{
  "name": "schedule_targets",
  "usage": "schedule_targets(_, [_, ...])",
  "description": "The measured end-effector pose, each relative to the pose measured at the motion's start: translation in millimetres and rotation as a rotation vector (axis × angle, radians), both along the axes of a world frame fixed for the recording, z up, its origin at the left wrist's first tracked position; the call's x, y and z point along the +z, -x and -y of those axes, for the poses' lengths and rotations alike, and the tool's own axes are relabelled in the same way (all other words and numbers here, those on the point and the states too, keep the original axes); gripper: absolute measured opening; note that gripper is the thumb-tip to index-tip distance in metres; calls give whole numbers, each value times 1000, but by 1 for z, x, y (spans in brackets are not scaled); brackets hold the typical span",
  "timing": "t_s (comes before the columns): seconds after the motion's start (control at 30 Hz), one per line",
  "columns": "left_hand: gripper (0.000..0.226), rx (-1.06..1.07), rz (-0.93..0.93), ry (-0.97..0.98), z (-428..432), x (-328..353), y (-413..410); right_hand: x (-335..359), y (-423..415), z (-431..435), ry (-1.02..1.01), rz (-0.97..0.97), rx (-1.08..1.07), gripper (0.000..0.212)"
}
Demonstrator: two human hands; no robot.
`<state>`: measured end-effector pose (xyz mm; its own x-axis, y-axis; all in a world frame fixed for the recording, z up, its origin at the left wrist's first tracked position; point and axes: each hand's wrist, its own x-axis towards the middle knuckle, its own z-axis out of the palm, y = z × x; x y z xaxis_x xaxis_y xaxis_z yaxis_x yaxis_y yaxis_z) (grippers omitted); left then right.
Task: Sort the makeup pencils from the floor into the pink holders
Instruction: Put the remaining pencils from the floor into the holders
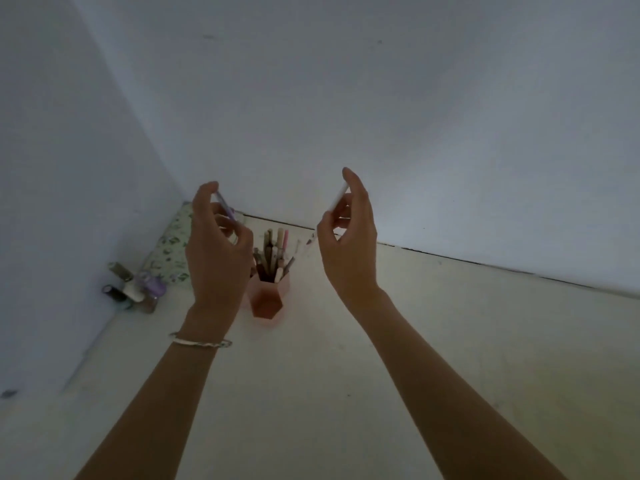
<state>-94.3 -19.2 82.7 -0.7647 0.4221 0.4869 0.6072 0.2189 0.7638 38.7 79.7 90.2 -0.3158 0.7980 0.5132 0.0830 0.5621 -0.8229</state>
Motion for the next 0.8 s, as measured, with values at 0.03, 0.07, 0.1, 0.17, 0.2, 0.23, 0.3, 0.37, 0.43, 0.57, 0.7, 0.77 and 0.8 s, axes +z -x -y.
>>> schedule_targets(0.03, [58, -2, 6, 32, 1, -4, 1, -2, 2, 2, -2, 2, 9, 60])
schedule_targets(0.07, [55, -29, 5, 91, 2, -8, 1, -3, 3, 4, 4, 9, 16, 60])
schedule_targets(0.1, [49, -70, -25, 196, 2, -14, 0, -6, 3, 5, 16, 14, 21, 60])
schedule_targets(0.17, [25, -84, -192, 441, 4, -23, -2, -10, 4, 6, 30, 26, 31, 60])
schedule_targets(0.2, [15, -58, -271, 505, 5, -27, -1, -12, 4, 7, 29, 26, 32, 60])
schedule_targets(0.23, [14, -20, -304, 511, 7, -29, -1, -13, 4, 8, 27, 24, 35, 59])
schedule_targets(0.3, [21, 50, -299, 423, 12, -27, 5, -15, 7, 9, 23, 23, 36, 58])
schedule_targets(0.37, [26, 75, -303, 377, 14, -23, 10, -16, 10, 12, 20, 18, 38, 58])
schedule_targets(0.43, [25, 56, -326, 376, 14, -20, 12, -17, 13, 14, 14, 9, 43, 58])
schedule_targets(0.57, [23, 50, -283, 331, 13, -16, 6, -20, 16, 14, -2, 18, 41, 57])
schedule_targets(0.7, [26, 61, -160, 245, 15, -13, 6, -26, 23, 16, 16, 61, 47, 53])
schedule_targets(0.77, [25, 54, -136, 228, 16, -14, 5, -33, 28, 21, 38, 112, 57, 46])
schedule_targets(0.8, [24, 49, -130, 223, 17, -14, 4, -36, 30, 23, 42, 152, 58, 40])
